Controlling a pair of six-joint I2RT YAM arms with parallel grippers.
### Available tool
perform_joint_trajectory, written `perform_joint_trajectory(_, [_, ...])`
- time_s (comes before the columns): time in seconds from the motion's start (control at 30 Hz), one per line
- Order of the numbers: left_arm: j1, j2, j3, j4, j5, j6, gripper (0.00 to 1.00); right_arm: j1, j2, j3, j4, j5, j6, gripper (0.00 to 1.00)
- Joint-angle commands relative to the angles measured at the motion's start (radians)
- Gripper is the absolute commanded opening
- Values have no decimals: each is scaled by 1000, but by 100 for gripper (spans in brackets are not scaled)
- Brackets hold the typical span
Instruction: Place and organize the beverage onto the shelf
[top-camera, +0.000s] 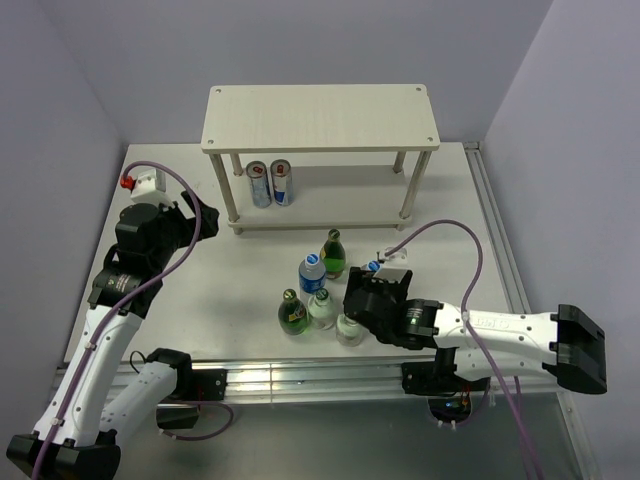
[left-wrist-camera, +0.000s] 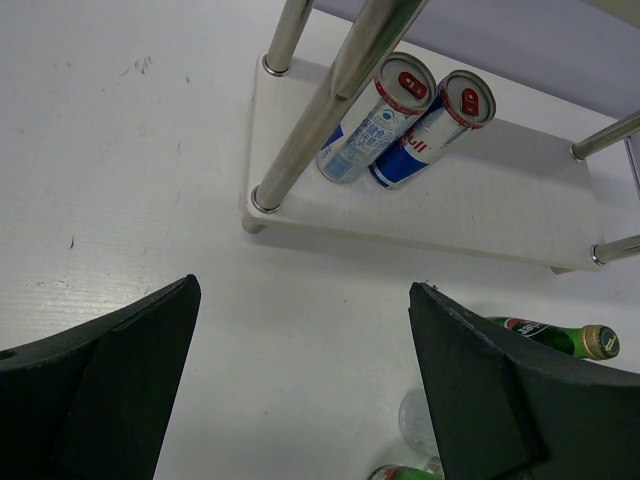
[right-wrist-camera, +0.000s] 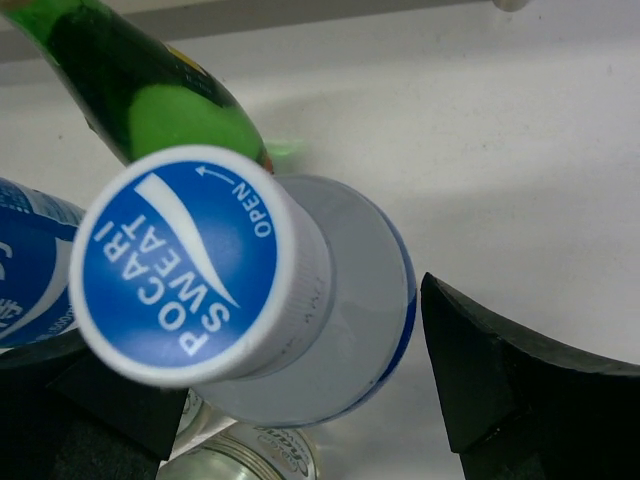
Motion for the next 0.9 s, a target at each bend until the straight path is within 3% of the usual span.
perform_joint_trajectory(0.0, [-4, -7, 7, 11, -10, 11, 92, -2, 37, -17, 61, 32, 38, 91])
perform_joint_trajectory(0.1, [-4, -10, 7, 11, -8, 12, 91, -2, 60, -26, 86, 69, 43, 78])
perform_joint_trajectory(0.3, [-4, -12, 5, 11, -5, 14, 91, -3, 77, -31, 124, 132, 29, 39])
perform_joint_trajectory(0.33, [-4, -12, 7, 11, -5, 12, 91, -2, 75, -23, 106, 144, 29, 20])
perform_joint_trajectory(0.37, [-4, -12, 7, 11, -5, 12, 91, -2, 72, 0, 88, 153, 31, 9])
perform_joint_trajectory(0.43, [-3, -13, 5, 11, -3, 12, 91, -2, 55, 35, 23, 165, 22, 0])
perform_joint_trajectory(0.57, [-4, -15, 7, 9, -3, 15, 91, 0, 0, 237, -104, 222, -72, 0])
perform_joint_trajectory(0.73, [-4, -4, 11, 6, -11, 14, 92, -14, -83, 500, -37, 236, -464, 0])
perform_joint_trajectory(0.87, [-4, 5, 14, 0, -11, 15, 92, -88, -3, 826, -26, 166, -681, 0])
